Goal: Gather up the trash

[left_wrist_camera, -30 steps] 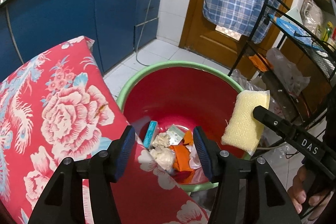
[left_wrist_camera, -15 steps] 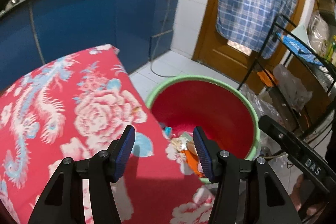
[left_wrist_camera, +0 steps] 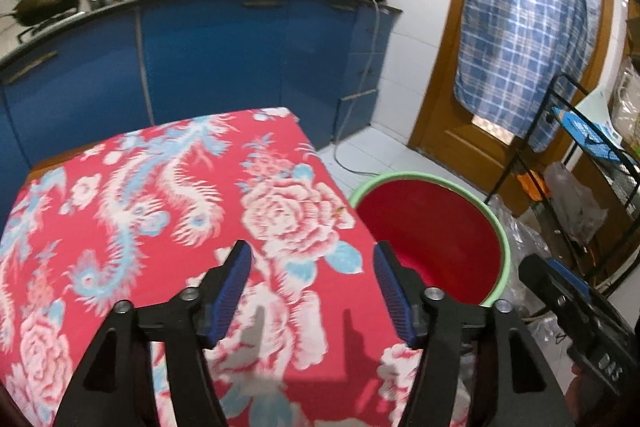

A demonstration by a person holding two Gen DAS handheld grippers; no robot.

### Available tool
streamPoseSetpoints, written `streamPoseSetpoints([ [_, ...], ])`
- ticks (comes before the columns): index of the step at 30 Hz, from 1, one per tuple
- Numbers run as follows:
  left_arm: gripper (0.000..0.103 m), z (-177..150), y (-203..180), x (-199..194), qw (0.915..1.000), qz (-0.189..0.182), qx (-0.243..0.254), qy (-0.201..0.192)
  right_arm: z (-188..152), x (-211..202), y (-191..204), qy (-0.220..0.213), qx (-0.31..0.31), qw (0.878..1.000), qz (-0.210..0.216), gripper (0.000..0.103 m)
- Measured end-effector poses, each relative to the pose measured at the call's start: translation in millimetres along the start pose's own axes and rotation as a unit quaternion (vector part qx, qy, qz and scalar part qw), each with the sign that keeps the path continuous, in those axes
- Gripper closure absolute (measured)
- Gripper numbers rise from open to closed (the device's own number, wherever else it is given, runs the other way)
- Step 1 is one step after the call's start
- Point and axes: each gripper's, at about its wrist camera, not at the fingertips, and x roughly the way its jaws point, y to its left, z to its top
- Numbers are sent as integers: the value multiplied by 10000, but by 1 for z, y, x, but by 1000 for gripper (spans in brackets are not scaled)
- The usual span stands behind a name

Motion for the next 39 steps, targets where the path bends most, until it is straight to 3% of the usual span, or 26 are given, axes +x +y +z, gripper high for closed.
streamPoseSetpoints([
  [4, 28, -3, 10, -19, 9995, 271, -58, -140, -5, -9, 14, 49, -109, 9999, 112, 20],
  [13, 28, -12, 32, -41, 9978, 539, -355, -146, -13, -20, 31, 27, -329, 9994, 130, 18],
  [39, 28, -19, 44, -68, 9953, 694, -466, -497, -19, -25, 45, 49, -433, 9989, 185, 18],
])
